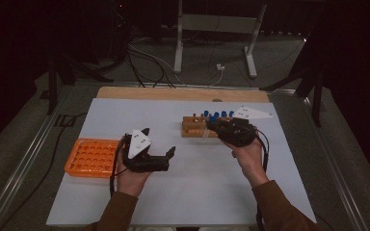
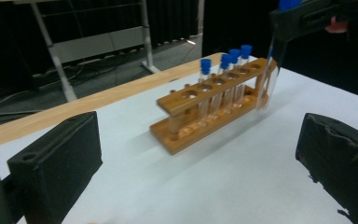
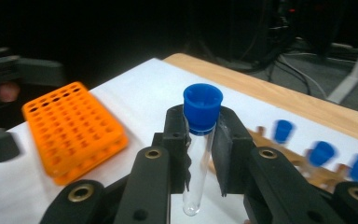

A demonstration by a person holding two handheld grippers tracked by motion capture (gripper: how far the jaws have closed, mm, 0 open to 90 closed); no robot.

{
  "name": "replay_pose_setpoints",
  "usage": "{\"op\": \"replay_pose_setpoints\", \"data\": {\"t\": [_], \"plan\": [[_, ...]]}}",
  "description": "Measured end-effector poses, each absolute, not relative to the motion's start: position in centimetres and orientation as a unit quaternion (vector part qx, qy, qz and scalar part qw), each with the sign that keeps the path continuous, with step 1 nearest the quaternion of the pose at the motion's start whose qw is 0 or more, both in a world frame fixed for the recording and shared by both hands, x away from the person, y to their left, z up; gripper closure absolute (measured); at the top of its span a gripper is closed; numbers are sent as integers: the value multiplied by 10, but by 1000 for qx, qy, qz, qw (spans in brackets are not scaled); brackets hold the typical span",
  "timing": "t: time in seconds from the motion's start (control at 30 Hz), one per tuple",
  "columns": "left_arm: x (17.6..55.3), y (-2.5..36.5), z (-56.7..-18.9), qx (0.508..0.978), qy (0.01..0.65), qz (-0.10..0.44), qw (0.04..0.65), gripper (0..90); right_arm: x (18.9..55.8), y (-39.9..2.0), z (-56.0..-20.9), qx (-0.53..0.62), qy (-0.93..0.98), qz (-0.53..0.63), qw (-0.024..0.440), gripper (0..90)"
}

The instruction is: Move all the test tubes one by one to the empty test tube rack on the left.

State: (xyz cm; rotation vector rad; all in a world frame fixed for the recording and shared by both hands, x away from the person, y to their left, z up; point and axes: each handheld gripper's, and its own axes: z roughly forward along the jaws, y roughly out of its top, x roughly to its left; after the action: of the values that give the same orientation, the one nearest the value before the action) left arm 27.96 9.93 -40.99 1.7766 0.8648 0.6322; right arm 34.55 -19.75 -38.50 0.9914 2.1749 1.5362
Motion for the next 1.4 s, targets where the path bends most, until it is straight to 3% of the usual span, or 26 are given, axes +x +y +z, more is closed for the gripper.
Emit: {"op": "replay_pose_setpoints", "data": {"t": [0.37,0.4,0.5,0.53,0.57,0.6,0.63,0.67,0.7,1.0,1.07,1.1,1.3,1.33,1.4], "plan": [[288,66,-414,747,343,229,521,84,327,-163,-387,304,778,538,115,768],[288,64,-415,746,342,230,524,173,324,-158,-388,299,779,540,110,769],[289,59,-417,748,338,231,521,214,322,-154,-389,294,781,542,105,768],[289,57,-418,751,335,231,520,313,320,-150,-389,290,782,542,103,768],[289,57,-418,753,334,231,518,313,320,-150,-389,290,782,542,103,768],[288,56,-419,754,332,231,518,409,319,-148,-388,288,782,544,102,768],[288,56,-420,754,328,230,520,409,319,-148,-388,288,782,544,102,768],[288,56,-420,755,324,225,524,516,318,-146,-387,287,782,543,101,768],[288,56,-420,755,324,225,524,553,318,-146,-387,286,783,544,101,769],[286,57,-422,760,305,218,531,775,317,-143,-388,281,785,543,98,769],[286,57,-422,760,303,219,532,777,318,-143,-388,282,784,544,95,764],[286,57,-422,759,303,220,533,779,318,-144,-388,280,784,546,95,752],[288,63,-424,757,312,221,530,780,317,-152,-383,283,768,566,95,433],[289,65,-424,756,316,221,529,780,317,-152,-383,283,768,566,95,433],[290,69,-425,752,324,221,531,780,316,-157,-381,287,760,574,102,335]]}}
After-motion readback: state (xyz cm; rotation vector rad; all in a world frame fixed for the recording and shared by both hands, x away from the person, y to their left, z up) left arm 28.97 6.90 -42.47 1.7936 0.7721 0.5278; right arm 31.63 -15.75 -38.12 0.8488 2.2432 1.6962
